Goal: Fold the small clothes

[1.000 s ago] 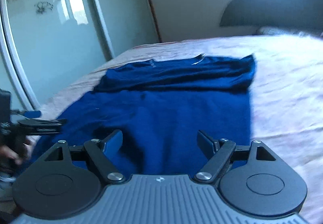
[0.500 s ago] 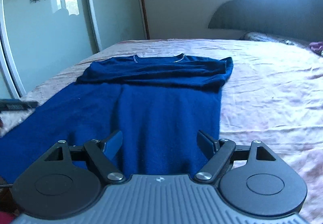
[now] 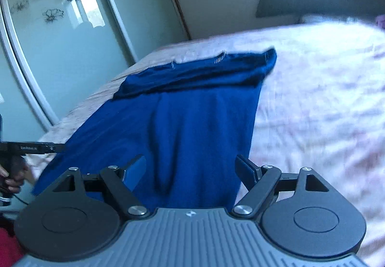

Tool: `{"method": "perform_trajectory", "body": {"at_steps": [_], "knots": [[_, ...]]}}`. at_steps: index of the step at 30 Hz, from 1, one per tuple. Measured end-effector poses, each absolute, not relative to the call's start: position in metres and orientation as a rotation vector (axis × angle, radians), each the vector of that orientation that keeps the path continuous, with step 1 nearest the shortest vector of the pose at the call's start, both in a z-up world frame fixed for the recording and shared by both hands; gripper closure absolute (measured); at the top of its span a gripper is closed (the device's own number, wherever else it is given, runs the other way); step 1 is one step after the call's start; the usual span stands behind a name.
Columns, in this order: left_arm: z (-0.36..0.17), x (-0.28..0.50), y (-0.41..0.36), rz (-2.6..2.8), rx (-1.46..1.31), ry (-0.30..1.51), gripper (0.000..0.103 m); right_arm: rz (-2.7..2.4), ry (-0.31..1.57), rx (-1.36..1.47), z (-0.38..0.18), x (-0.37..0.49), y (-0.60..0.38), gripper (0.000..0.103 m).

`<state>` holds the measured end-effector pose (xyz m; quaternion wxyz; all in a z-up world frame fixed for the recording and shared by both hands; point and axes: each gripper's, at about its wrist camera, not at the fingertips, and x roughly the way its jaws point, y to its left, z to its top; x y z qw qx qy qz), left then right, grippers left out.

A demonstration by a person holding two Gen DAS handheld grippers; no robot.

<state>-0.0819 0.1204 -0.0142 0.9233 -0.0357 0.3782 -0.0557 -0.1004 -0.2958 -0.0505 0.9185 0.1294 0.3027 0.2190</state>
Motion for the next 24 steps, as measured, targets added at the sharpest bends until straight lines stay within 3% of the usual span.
{"method": "perform_trajectory", "body": {"at_steps": [12,20,24], "knots": [[-0.029,-0.101,0.123,-0.237,-0.071,0.868,0.009,0.498,0.815,0.266,-0.059,-0.126,-0.311,0.022],[-0.027,-0.104,0.115,-0.256,-0.077,0.867,0.009,0.546,0.817,0.257,-0.062,-0.133,-0.307,0.022],[-0.029,-0.107,0.101,-0.295,-0.040,0.857,0.011,0.574,0.815,0.244,-0.062,-0.135,-0.296,0.038]]}}
